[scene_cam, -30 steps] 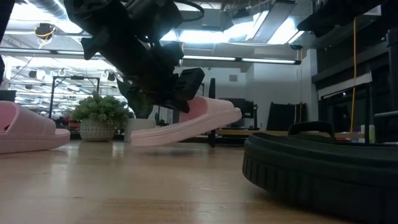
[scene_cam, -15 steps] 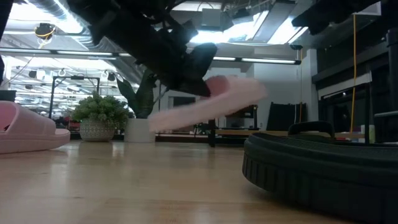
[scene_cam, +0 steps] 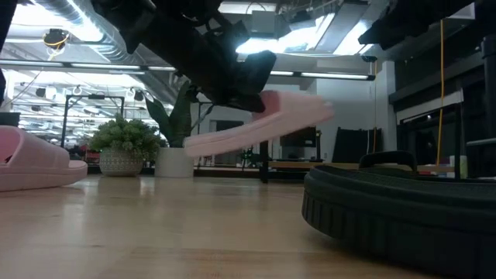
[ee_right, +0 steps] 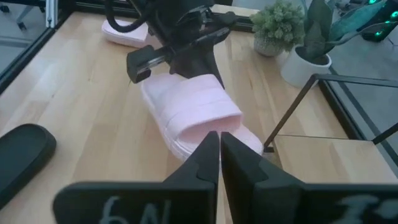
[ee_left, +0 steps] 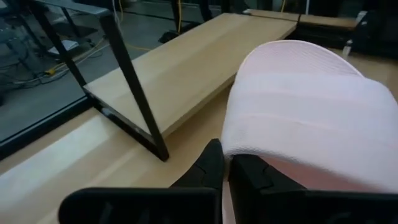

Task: Pick and place slides into the shelf
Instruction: Put the top pink slide on the shelf

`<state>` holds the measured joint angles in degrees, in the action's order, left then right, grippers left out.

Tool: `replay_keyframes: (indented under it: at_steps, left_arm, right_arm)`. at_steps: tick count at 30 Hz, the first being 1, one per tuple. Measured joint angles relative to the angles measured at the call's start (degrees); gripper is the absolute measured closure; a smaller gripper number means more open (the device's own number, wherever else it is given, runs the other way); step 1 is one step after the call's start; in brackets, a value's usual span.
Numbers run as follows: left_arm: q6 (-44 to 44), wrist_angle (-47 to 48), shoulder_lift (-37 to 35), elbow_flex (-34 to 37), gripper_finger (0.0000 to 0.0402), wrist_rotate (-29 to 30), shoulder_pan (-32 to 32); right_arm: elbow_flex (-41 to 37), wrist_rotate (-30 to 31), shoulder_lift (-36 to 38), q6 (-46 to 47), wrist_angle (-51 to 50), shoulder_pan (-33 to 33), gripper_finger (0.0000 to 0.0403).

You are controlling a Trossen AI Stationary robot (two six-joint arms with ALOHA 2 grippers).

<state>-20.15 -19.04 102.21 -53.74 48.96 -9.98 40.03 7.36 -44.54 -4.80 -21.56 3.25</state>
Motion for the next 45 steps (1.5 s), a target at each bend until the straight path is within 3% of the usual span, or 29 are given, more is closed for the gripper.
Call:
replay_keyframes:
  at_steps: [7,12,20,27,30,37,45]
  left_arm:
    - [7.94,-10.81,0.02,-0.12,0.04,0.07,0.53]
    - [12.14,-10.92,0.04,-3.7,0.04,0.14,2.07]
    - [20.74,-11.17,0.04,-10.07,0.04,-0.11,4.89]
    - [22.42,-11.15,0.04,-13.48,0.04,-3.92,7.14]
    - [22.42,-10.86,0.05,-13.84,0.04,-4.52,7.26]
    - [23.79,-10.87,0.07,-13.84,0.04,-4.86,6.71]
    - [23.81,-11.19,0.07,-13.88,0.04,-4.86,6.82]
  right_arm:
    - [-0.02,-2.64,-2.62,-0.92,6.93,0.0,0.0384]
    - [-0.02,-7.14,-3.44,-1.55,13.77,0.24,0.0384]
    - [-0.02,-7.17,-4.22,-1.44,15.3,3.21,0.0384]
    - [-0.02,-7.07,-8.51,-0.35,17.94,5.78,0.0384]
    - [-0.07,-5.47,-10.79,-1.56,18.92,5.88,0.0384]
    - [-0.07,7.74,-12.89,-1.9,20.84,5.86,0.0384]
    - [-0.07,8.11,-12.85,-1.43,23.31,6.6,0.0384]
